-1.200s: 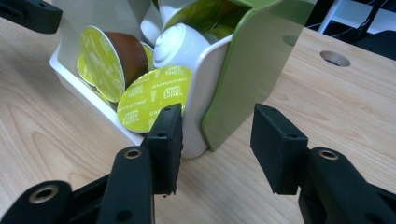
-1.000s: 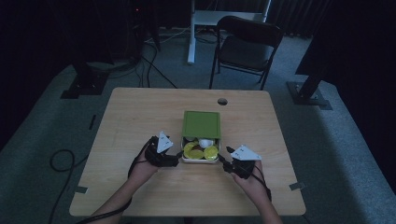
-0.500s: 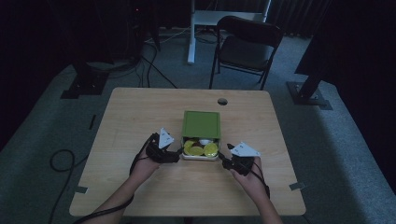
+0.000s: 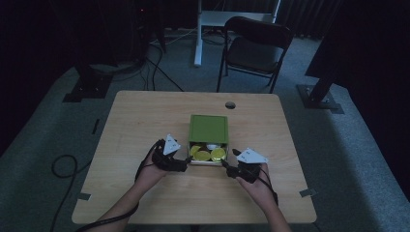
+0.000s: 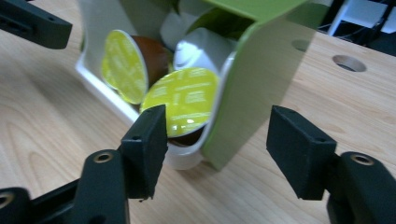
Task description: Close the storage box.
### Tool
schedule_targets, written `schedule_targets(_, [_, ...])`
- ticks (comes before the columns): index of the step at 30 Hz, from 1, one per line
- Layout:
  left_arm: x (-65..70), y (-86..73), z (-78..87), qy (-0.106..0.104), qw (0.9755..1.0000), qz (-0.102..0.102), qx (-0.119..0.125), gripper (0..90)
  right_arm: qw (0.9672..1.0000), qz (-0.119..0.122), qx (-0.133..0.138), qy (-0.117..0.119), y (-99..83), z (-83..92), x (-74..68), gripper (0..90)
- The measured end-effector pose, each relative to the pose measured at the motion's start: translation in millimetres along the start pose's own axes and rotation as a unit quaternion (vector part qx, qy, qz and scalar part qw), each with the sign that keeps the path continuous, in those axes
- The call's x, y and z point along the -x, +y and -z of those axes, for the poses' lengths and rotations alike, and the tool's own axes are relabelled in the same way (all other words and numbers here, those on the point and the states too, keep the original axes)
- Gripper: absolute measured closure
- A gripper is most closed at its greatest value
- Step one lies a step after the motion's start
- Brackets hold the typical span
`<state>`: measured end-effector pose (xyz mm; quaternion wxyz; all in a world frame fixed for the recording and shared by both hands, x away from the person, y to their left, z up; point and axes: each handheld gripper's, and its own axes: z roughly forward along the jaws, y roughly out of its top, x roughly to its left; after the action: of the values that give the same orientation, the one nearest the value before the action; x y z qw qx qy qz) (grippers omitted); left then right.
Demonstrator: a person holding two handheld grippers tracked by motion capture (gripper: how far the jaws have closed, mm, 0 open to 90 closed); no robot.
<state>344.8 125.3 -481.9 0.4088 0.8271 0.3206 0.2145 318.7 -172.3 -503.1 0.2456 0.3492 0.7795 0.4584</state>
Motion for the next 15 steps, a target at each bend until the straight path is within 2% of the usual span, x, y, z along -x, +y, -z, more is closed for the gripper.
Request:
schedule_targets(1, [0.7,-0.6,0.6,-0.01,1.0,-0.001,-0.002,4.0,1.0,-0.002,0.002,0.0,-0.5,-0.3,-1.4,35.1])
schedule_targets(2, [0.7,-0.6,0.6,-0.01,1.0,-0.001,-0.002,0.8,1.0,-0.002,0.002,0.0,-0.5,-0.3,-1.4,35.1])
schedule_targets(3, [1.9,-1.5,2.2,-0.025,0.9997,0.0,-0.004,0.8,1.0,-0.002,0.005,0.001,-1.1,-0.4,-2.3,33.7])
schedule_targets(4, [2.6,-2.2,3.8,-0.03,0.9996,0.001,-0.002,0.7,0.9999,-0.002,0.01,0.001,-3.1,-0.4,-4.2,30.4])
schedule_targets(6, [2.8,-3.2,6.8,-0.037,0.9993,0.001,-0.001,0.7,0.9999,-0.001,0.011,0.001,-3.6,-0.1,-4.6,29.7])
schedule_targets(9, [2.0,-4.5,10.2,-0.039,0.9992,0.004,0.002,0.7,0.9999,-0.005,0.014,0.003,-5.2,1.2,-5.2,27.7])
schedule_targets(10, [-1.2,-8.2,15.1,-0.049,0.9987,0.014,0.006,0.7,0.9997,-0.013,0.019,-0.001,-8.7,3.7,-5.1,23.5])
schedule_targets(15, [-6.3,-17.8,18.5,-0.05,0.9985,0.024,0.0,0.7,0.9995,-0.019,0.022,-0.011,-13.5,6.3,-2.6,20.6])
